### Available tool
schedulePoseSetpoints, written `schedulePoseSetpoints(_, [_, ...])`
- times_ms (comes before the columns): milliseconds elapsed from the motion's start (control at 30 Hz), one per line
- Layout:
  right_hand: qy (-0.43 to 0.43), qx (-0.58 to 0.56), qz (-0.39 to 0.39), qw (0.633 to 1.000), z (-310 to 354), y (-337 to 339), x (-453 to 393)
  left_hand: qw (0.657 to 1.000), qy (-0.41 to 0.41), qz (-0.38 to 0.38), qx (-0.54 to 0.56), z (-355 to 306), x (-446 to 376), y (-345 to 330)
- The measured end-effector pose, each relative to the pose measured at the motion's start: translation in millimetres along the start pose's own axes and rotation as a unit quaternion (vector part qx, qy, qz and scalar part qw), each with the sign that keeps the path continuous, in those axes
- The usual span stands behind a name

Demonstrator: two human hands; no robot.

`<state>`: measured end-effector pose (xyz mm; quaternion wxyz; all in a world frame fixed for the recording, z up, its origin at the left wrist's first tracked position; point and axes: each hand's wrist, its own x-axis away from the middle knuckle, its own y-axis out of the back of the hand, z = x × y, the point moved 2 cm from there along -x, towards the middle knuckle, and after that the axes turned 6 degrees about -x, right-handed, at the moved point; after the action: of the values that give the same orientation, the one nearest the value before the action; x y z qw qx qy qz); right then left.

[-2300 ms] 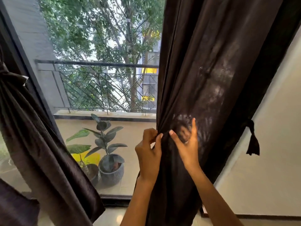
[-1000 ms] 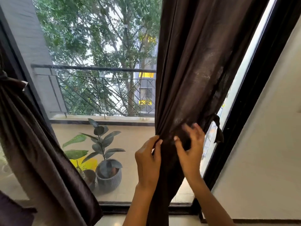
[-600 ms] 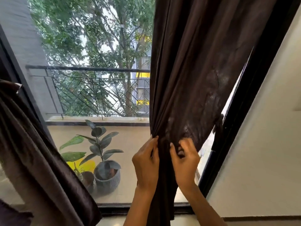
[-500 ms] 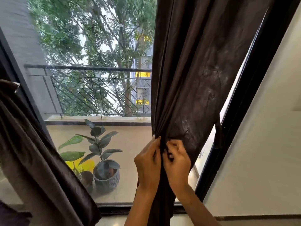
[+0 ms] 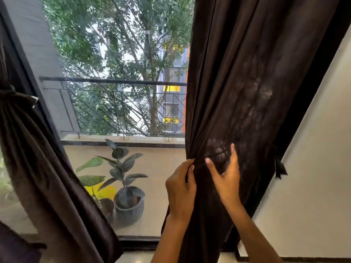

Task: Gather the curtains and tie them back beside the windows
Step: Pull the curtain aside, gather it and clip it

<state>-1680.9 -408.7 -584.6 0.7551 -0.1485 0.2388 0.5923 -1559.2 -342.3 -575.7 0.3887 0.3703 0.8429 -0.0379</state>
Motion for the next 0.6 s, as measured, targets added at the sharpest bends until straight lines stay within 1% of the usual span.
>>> schedulePoseSetpoints(67, [-0.068, -0.076, 0.039, 0.994, -1.2, -2.2, -9.5, 1.0, -0.004, 0.006, 0.001, -0.6, 1.1, -0.4])
schedulePoseSetpoints(133, [-0.072, -0.101, 0.057, 0.991, 0.6, -3.4, -12.1, 1.0, -0.006, 0.0, 0.007, 0.3, 1.8, -0.7])
schedulePoseSetpoints(200, [-0.036, -0.079, 0.024, 0.996, 7.5, -3.3, -6.5, 1.0, -0.005, -0.006, 0.009, 1.2, 1.9, 0.9])
schedulePoseSetpoints(267, [0.04, -0.028, -0.037, 0.998, 15.7, -1.6, 6.2, 1.0, 0.007, -0.01, 0.012, -0.5, 2.8, 1.4])
schedulePoseSetpoints(333, [0.116, 0.031, -0.069, 0.99, 21.7, -3.5, 21.8, 0.999, 0.033, -0.014, 0.029, -2.8, 4.5, 0.8])
schedulePoseSetpoints(400, [0.145, 0.065, -0.047, 0.986, 21.4, -10.5, 35.8, 0.999, 0.035, -0.011, 0.032, -2.2, 6.7, -0.6])
schedulePoseSetpoints(500, [0.152, 0.084, 0.005, 0.985, 12.2, -19.1, 47.3, 1.0, 0.0, -0.003, 0.017, 1.2, 9.0, -2.0])
schedulePoseSetpoints(600, [0.144, 0.04, 0.065, 0.987, 7.8, -22.6, 51.5, 0.999, 0.0, -0.016, 0.029, 2.5, 7.6, -1.3])
